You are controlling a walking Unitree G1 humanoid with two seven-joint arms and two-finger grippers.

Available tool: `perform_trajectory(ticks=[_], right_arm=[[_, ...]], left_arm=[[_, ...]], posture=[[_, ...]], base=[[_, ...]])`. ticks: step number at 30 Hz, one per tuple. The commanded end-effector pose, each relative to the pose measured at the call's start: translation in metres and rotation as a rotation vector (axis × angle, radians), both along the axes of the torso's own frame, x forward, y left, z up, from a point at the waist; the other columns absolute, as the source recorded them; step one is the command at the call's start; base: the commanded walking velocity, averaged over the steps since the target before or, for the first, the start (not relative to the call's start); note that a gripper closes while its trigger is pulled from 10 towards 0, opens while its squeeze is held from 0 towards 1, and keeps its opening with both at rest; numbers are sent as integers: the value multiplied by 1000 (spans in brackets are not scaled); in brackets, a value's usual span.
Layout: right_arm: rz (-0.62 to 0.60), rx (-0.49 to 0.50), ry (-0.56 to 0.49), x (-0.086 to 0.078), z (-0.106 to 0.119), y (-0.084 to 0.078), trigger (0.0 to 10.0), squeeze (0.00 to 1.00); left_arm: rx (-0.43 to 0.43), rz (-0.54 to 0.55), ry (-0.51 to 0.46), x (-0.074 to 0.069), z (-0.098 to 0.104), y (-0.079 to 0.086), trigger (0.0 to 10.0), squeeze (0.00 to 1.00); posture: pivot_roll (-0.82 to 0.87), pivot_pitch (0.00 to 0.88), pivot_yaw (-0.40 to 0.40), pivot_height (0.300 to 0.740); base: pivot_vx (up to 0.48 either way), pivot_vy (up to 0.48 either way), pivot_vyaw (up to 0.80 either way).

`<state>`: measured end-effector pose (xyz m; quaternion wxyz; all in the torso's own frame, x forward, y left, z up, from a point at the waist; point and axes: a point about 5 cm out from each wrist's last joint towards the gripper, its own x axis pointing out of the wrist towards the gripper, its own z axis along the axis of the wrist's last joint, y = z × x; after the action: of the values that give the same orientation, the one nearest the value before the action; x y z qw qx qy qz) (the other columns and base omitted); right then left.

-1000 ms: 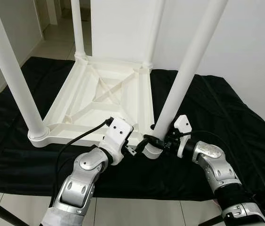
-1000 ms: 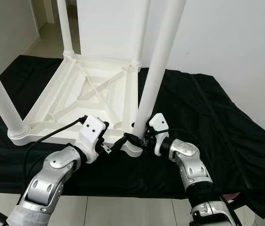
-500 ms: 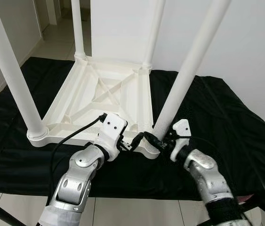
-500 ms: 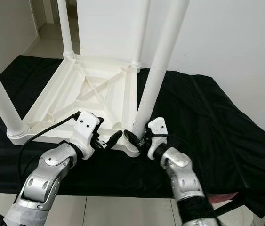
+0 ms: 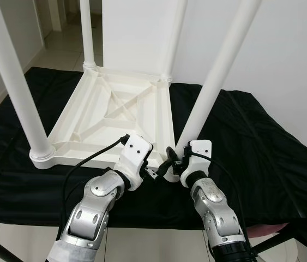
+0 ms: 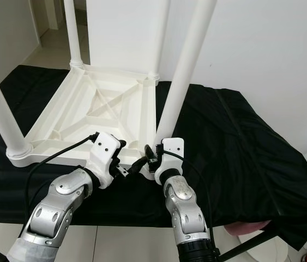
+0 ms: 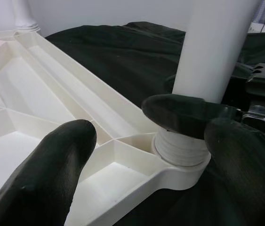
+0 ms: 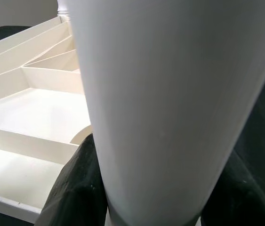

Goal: Building children table

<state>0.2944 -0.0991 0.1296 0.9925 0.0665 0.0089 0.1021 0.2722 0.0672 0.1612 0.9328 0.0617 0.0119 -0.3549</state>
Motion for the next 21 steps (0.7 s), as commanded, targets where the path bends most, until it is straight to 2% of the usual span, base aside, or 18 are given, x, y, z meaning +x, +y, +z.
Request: perform_trajectory(ticks=[1,3,4,7,10,11,12,14,15,16,17,18,19,21], right_arm=[[0,56,37,-3,-4,8,10000,0],[13,39,24,-2,0,7,10000,0],[30,33,12,-2,2,3,10000,1000],[36,31,5,-2,4,-1,10000,1000],[74,11,-22,-2,6,-15,10000,1000],[74,11,-22,-2,6,-15,10000,1000],[92,-20,-27,-4,5,-27,10000,1000],[92,-20,-27,-4,5,-27,10000,1000],[115,-54,-32,-5,4,-36,10000,1000],[115,-54,-32,-5,4,-36,10000,1000],[175,-103,-37,-8,2,-44,10000,275],[251,-133,-42,-10,1,-48,10000,0],[315,-151,-47,-12,0,-50,10000,0],[315,-151,-47,-12,0,-50,10000,0]], left_arm=[[-12,30,-2,-2,1,-2,10000,0],[-11,30,-3,-1,1,-2,10000,0],[-11,33,-7,0,2,-2,10000,0],[-11,35,-9,1,3,-1,10000,0],[-11,44,-16,3,4,0,10000,0],[-11,44,-16,3,4,0,10000,0],[-9,47,-19,3,5,0,10000,0],[-9,47,-19,3,5,0,10000,0],[-7,50,-22,3,5,0,10000,0],[-7,50,-22,3,5,0,10000,0],[-4,50,-24,2,5,1,10000,0],[0,49,-27,2,6,2,10000,0],[4,48,-28,2,6,3,10000,0],[4,48,-28,2,6,3,10000,0]], posture=[[-5,0,-105,740],[-5,0,-106,740],[-4,0,-110,740],[-4,0,-110,740],[-1,0,-120,740],[-1,0,-120,740],[1,0,-120,740],[1,0,-120,740],[1,0,-121,740],[1,0,-121,740],[2,0,-118,740],[1,0,-117,740],[0,0,-114,740],[0,0,-114,740]], base=[[0,0,0],[0,0,0],[0,0,0],[0,0,0],[0,0,0],[0,0,0],[0,0,0],[0,0,0],[0,0,0],[0,0,0],[0,0,0],[0,0,0],[0,0,0],[0,0,0]])
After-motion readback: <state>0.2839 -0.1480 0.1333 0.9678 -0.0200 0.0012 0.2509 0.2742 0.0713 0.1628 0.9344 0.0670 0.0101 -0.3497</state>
